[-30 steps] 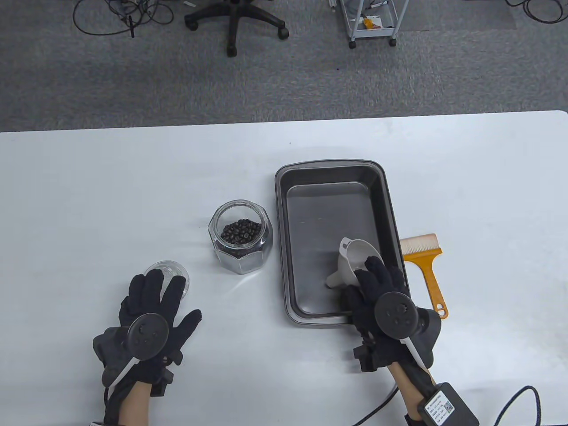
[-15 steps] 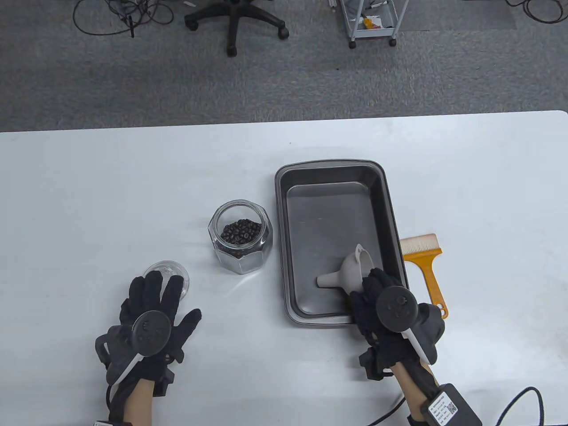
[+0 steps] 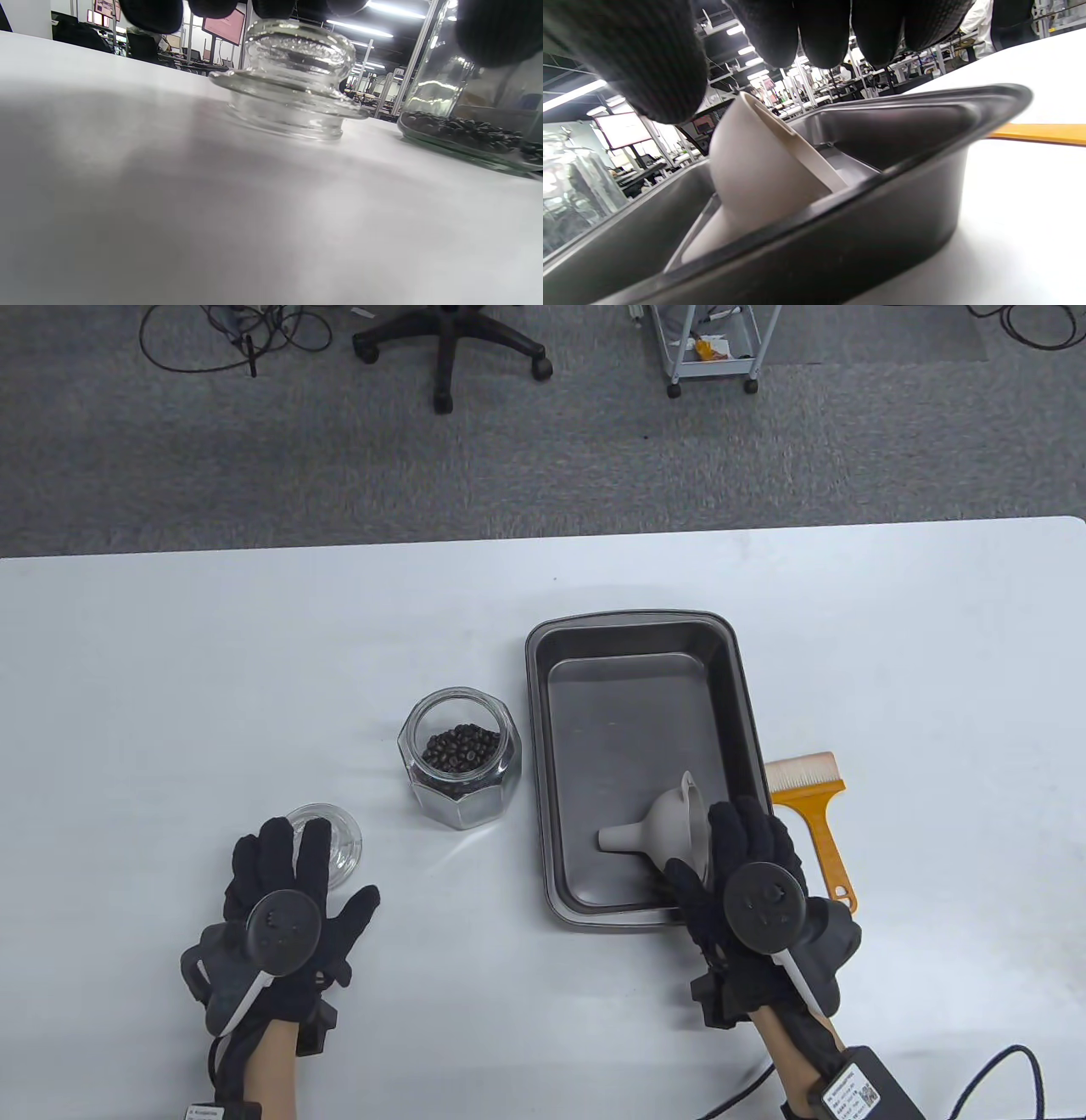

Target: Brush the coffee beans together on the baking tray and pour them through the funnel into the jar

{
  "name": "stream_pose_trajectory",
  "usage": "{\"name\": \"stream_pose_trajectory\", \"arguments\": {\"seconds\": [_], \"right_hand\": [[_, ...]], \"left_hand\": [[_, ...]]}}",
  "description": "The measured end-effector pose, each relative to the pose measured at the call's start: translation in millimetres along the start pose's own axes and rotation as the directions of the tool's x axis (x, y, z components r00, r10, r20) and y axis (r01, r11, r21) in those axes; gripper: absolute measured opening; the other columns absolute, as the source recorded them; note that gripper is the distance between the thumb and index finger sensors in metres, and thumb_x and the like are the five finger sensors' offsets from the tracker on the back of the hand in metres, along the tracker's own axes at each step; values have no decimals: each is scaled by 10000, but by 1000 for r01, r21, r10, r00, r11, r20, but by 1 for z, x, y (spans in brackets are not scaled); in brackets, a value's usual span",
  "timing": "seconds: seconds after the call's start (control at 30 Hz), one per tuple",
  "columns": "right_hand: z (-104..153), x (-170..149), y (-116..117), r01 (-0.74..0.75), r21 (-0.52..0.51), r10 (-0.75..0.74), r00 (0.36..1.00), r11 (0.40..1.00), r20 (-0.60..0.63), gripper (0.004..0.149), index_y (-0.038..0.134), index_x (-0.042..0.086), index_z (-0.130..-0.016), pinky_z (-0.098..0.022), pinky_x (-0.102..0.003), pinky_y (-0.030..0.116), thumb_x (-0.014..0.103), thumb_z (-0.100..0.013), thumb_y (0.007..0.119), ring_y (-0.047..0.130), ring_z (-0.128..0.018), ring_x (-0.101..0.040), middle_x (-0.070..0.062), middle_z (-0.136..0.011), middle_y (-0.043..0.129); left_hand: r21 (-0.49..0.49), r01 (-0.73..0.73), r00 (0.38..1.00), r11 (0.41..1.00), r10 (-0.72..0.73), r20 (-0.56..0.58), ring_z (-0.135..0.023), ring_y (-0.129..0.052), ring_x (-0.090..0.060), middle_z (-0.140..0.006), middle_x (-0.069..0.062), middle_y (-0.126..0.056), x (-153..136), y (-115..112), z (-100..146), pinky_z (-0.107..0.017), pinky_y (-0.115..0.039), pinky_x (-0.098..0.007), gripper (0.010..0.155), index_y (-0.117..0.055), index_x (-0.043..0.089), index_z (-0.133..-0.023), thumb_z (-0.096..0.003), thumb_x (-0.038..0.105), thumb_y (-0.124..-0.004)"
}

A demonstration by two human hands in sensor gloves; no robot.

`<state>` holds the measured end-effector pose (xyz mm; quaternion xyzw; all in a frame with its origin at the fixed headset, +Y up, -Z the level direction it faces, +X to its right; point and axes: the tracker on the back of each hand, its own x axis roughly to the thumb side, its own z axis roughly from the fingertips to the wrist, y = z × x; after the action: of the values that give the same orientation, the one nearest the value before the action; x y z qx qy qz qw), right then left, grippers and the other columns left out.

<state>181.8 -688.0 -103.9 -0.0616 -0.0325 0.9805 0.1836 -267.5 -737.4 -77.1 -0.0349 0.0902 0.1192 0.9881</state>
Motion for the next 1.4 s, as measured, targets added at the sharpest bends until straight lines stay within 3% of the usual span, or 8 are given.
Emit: {"name": "stream_pose_trajectory", "arguments": {"seconds": [0.37,0.6,1.17,1.4], "right_hand": [[4,11,4,66,-35,-62,991,997,122,839,466,299,-1053,-745,-601,510,650,-391,844,489,-1067,-413,-93,-1174,467],[2,11,5,82,-32,-77,989,996,128,830,480,298,-1050,-743,-604,510,644,-391,847,508,-1060,-418,-98,-1170,476],[0,5,3,106,-12,-104,987,994,120,813,501,297,-1047,-738,-609,519,640,-394,845,554,-1045,-425,-104,-1164,500],[-2,3,2,113,-6,-112,988,994,108,811,505,297,-1046,-738,-610,518,639,-394,846,558,-1044,-422,-103,-1164,501]], "left_hand": [[-62,34,999,998,-36,-32,-1135,-261,-509,-1271,-46,-204,6,-7,-12,-797,-461,-665,936,-225,509,-1114,-406,832,-746],[-88,68,996,994,-74,-59,-1153,-365,-442,-1256,-38,-174,9,-10,-21,-802,-483,-648,930,-258,458,-1126,-423,805,-758],[-35,165,980,986,-167,-108,-1029,-633,-324,-1232,-8,-416,10,-5,-42,-787,-591,-520,707,-360,575,-1068,-470,696,-718],[-34,138,986,990,-141,-89,-944,-680,-304,-1193,-32,-493,11,-5,-50,-776,-600,-506,730,-384,550,-1068,-450,693,-744]]}}
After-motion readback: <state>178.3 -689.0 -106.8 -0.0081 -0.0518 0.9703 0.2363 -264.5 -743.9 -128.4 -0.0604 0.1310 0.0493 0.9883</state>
